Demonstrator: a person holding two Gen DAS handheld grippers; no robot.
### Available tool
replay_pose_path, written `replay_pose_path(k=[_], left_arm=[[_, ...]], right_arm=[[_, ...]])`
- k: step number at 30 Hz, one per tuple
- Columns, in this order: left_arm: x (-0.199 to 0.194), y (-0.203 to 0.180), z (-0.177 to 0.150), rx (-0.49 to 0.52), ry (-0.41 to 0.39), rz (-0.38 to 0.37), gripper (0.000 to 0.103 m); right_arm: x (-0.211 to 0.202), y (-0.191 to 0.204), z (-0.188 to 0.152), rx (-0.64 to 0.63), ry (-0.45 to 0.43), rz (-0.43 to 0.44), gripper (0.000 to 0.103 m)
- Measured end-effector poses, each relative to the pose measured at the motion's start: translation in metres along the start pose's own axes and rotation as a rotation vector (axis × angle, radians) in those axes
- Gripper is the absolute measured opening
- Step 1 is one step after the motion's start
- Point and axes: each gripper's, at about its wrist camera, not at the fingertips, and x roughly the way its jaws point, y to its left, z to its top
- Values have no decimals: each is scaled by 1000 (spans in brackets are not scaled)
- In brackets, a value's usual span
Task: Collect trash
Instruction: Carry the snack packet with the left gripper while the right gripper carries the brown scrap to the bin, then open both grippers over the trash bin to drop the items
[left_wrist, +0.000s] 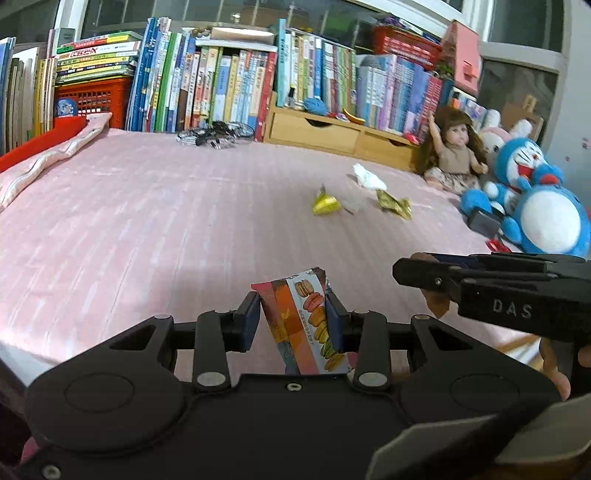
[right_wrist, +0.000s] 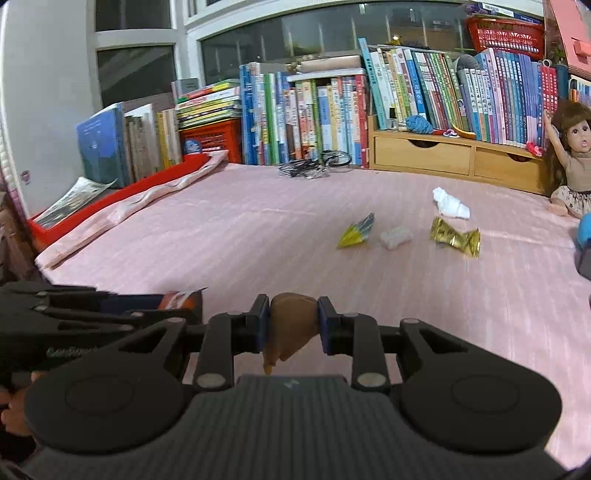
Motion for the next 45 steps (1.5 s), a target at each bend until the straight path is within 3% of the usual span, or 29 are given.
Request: replay_pose_path(k=[10,14,19,28,39,41,42,45], left_arm=[[-38,-7,-51,78,134,-36,36],[-30,-8,-72,111,219,14,36],[-11,-1,-93,69,338,10,36],[13,10,-114,80,453,25,37],[31,19,-132,71,558,47,41],[34,14,-130,73,557,50,43],[34,13,-131,77,556,53,47],[36,11,-130,81,559,61,51]], right_arm=[[-27,23,-55,18,100,51,34],[-18,25,-78,46,179,53,35],[0,25,-106,85,283,44,35],[19,23,-129,111,385,37,36],[32,28,-137,83,431,55,37],[32,28,-137,80,434,56,42],[32,29,-137,80,436,56,52],[33,29,-136,77,440,56,58]])
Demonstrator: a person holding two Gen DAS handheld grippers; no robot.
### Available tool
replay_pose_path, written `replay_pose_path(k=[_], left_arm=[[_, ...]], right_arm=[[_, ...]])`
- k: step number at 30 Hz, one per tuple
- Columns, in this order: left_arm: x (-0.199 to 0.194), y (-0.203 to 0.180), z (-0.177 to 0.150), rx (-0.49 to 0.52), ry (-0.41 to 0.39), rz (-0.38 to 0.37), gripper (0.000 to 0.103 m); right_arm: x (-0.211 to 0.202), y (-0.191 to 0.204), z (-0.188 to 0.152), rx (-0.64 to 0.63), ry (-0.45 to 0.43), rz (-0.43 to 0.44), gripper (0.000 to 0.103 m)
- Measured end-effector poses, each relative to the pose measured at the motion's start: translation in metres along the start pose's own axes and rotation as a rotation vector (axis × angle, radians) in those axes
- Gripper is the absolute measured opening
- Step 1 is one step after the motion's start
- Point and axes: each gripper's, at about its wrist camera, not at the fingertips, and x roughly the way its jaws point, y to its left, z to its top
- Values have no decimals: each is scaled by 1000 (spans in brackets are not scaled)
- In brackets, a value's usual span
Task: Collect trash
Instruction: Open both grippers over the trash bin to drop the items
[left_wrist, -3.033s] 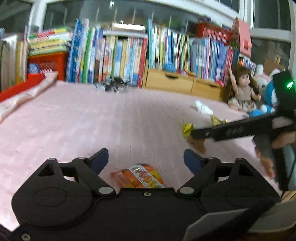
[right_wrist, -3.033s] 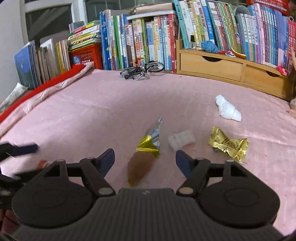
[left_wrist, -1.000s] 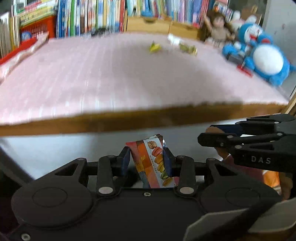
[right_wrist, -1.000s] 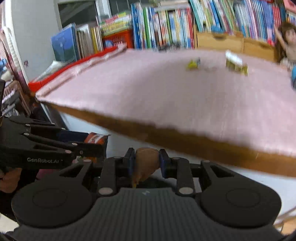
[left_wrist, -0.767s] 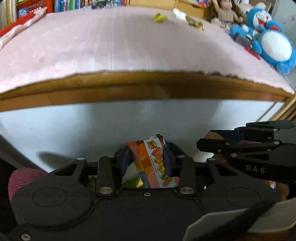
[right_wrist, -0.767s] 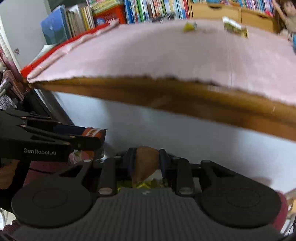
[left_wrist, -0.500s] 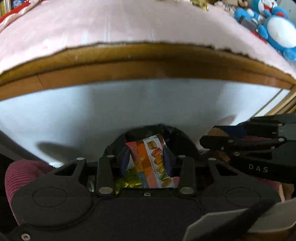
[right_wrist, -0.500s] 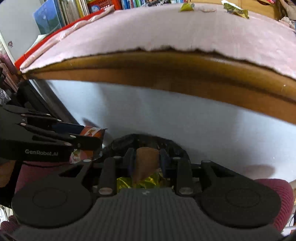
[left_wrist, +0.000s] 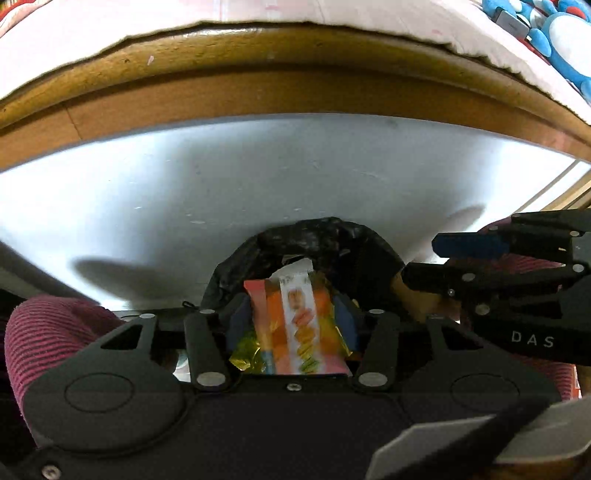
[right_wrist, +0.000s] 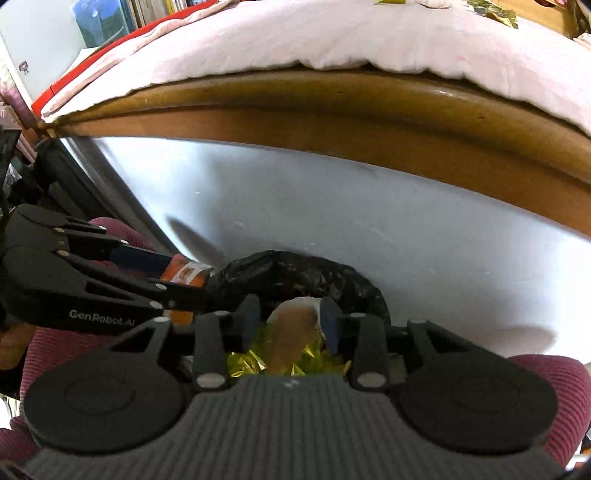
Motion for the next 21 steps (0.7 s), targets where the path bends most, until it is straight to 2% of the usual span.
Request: replay_pose_path(k=[5,12,21], left_arm=[[-4,-1,0,-1,-7,-9,61],[-21,-2,3,10,-43,4,69],[-78,0,26,52,-223,-75,78]], right_arm=[[0,1,1,-6,6,-2,64],[-10,-1,6,-7,-7,0,70],[-55,-5,30,-50,-132,21,78]])
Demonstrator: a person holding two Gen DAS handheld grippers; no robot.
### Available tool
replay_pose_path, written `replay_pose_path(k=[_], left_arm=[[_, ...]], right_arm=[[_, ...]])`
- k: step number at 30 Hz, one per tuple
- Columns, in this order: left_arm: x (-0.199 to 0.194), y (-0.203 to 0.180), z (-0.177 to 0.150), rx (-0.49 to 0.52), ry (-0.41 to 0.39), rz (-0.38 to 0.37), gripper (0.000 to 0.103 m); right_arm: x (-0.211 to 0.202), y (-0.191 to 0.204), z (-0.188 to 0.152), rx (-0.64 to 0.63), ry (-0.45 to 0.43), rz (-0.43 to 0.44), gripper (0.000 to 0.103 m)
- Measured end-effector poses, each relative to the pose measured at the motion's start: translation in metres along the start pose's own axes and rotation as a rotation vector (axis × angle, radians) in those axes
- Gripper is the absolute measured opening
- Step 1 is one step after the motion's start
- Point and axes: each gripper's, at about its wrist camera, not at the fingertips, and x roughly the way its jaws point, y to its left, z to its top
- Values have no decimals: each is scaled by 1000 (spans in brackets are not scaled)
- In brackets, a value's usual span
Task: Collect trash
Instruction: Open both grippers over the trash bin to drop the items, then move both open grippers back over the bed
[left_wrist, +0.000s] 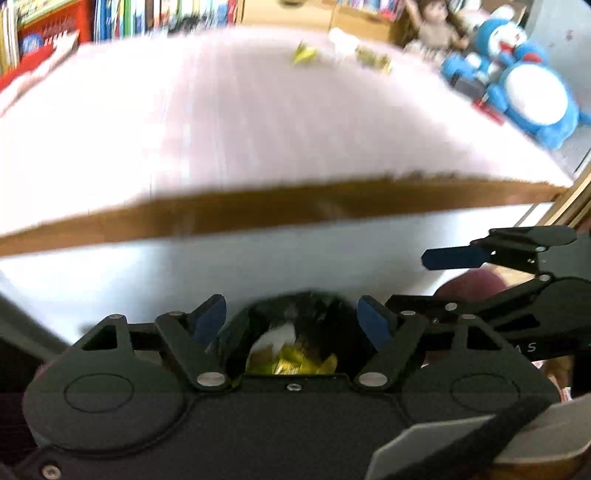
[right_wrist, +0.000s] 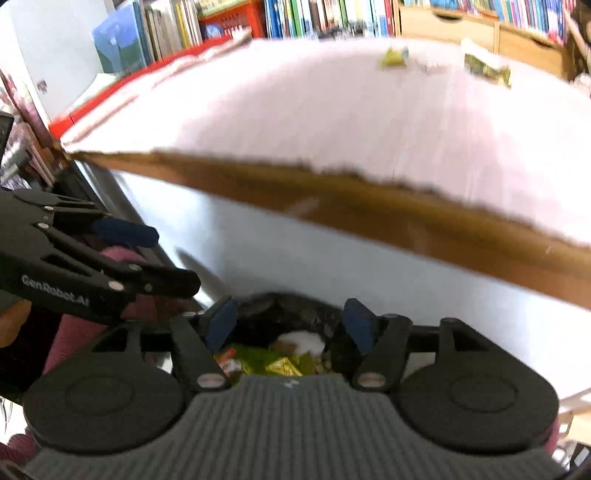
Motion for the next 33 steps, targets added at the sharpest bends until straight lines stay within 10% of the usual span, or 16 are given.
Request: replay_pose_path(k=[13,33], left_arm=[[-45,3,72,55,-219,-7,82],[16,-2,208,42,-305,24,87]], right_arm=[[-57,-27,59,-14,-236,-17,82],[-50,-88,133,8,-343,-191,84]])
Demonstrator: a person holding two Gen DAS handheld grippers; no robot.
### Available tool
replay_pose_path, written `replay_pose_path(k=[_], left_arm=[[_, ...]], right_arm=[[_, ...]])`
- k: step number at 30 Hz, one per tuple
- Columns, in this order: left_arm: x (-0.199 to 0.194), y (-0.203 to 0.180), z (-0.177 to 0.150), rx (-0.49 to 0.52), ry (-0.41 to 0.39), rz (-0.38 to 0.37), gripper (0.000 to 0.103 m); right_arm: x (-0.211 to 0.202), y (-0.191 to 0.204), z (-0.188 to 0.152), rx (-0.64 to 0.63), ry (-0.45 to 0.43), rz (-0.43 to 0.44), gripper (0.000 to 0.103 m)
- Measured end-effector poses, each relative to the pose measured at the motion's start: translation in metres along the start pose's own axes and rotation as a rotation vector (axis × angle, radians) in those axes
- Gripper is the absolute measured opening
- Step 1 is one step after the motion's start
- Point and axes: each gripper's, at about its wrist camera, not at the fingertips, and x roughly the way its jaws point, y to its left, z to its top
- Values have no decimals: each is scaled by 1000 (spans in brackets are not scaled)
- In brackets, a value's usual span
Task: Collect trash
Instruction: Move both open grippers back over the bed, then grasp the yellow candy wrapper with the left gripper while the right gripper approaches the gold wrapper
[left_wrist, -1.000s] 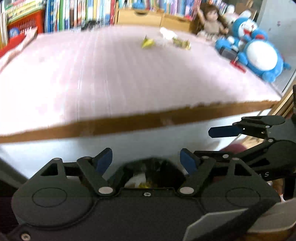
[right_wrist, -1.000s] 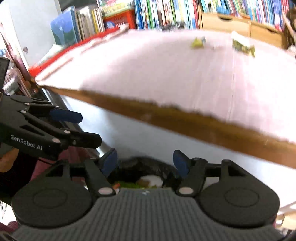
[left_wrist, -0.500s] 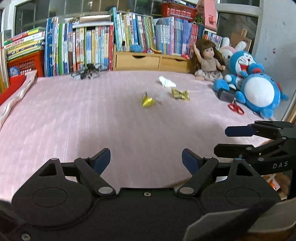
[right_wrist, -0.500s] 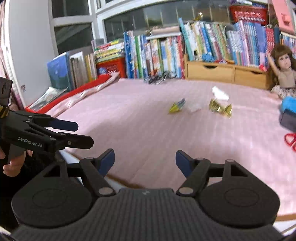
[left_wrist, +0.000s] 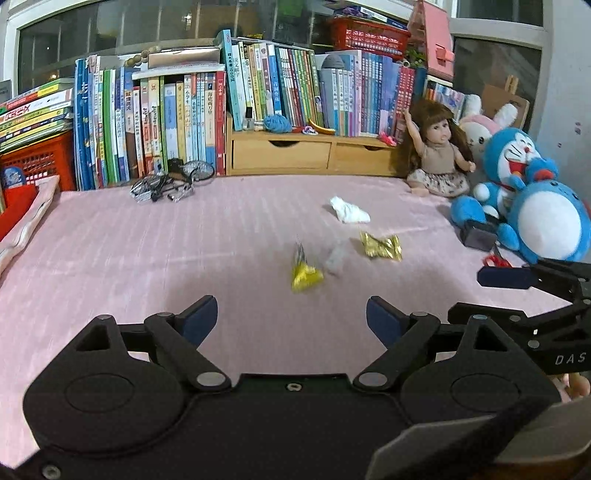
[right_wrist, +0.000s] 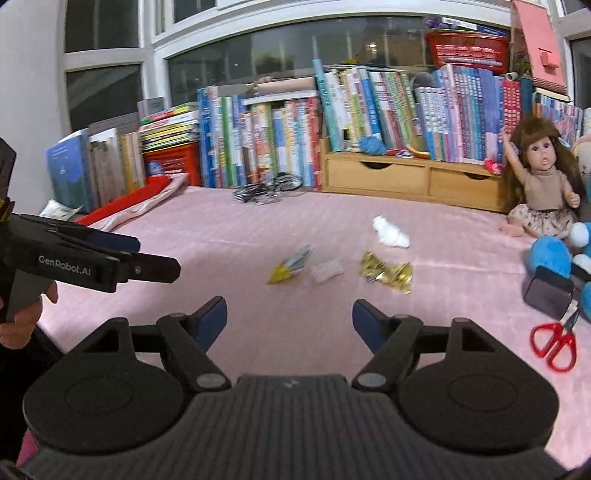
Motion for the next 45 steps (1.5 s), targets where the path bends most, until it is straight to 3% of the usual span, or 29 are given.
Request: replay_pose_path(k=[7,11,14,20,31,35,37,39,41,45], left_arm=[[60,5,40,-48,-50,34,88],[102,10,52,-127,-2,22,88],[128,8,47,-137,54,56,88],[155,-2,24,-71,93,51,85],[188,-6,13,-64,130,61,74],[190,-14,10,-33,108,69,57],[190,-17,9,-19,103,69,44],[190,-18,9,-14,96,70,30],[188,-18,9,-13,85,66,29],[181,-17,10,-9,67,55,24]], right_arm=[[27,-30,23,-11,-28,-89,84],[50,-46,29,-24,-4,-122,82],[74,-60,31,25,27,-128,80],[115,-89,27,187,67,-97,80],[169,-96,17,262,134,-113,80],[174,-91,14,246,140,-118,78],[174,-89,14,237,138,-117,66],[172,-89,14,237,131,-109,61],[170,-89,15,240,125,-101,52],[163,-89,15,244,101,-93,49]])
